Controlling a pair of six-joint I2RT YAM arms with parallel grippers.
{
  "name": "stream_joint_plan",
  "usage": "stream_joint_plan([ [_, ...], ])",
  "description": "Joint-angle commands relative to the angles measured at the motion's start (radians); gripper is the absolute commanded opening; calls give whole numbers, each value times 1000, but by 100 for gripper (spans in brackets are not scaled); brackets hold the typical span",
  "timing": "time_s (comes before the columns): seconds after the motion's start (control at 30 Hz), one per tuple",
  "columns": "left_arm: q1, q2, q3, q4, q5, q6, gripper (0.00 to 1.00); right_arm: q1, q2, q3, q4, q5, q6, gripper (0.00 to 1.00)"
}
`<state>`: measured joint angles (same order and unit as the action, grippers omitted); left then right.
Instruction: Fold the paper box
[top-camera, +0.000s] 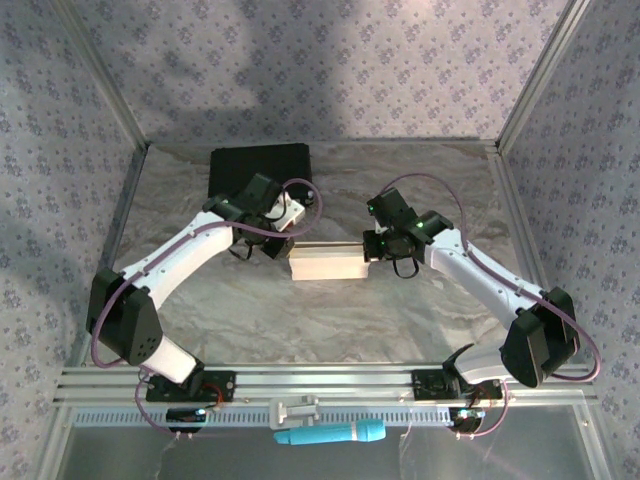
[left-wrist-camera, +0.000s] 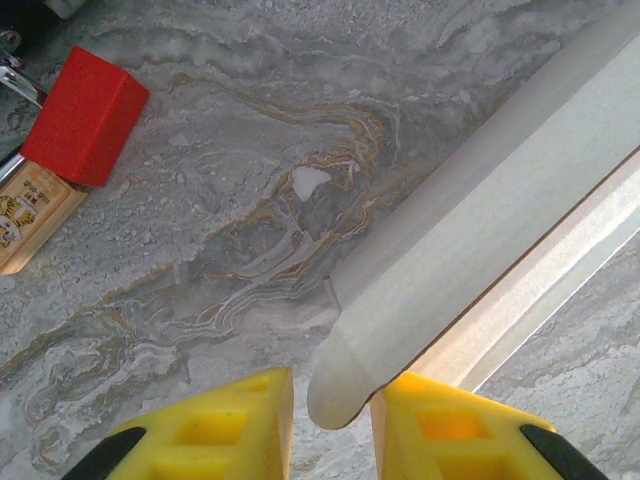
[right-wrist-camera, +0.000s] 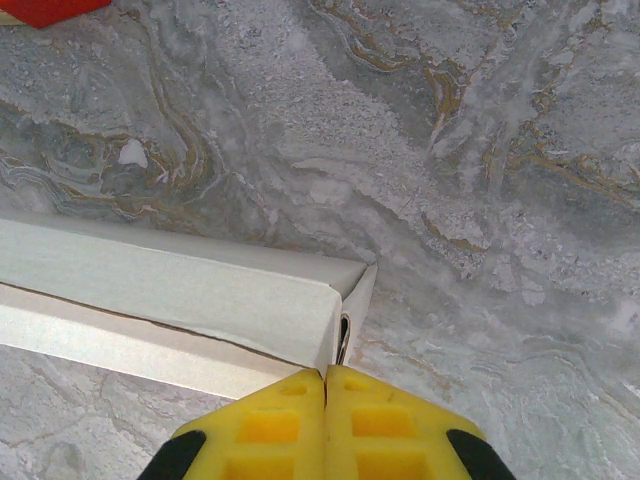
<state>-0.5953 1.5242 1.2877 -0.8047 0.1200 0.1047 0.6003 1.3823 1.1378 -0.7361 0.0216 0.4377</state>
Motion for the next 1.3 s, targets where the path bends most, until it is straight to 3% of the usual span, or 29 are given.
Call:
stream_joint_plan([
  [0.0,9,1,42,-4,21,14,27,-2,15,4,-26,-12,6,0],
  [0.53,1,16,48,-28,52,-15,11,0,20,10,-25,-6,13,0],
  [0.67,-5,17,54,-33,54,-47,2,1,24,14,-23,-3,15,0],
  [1.27,-15,53,96,-120,167,-412,0,30,44,18,-15,22,42,0],
])
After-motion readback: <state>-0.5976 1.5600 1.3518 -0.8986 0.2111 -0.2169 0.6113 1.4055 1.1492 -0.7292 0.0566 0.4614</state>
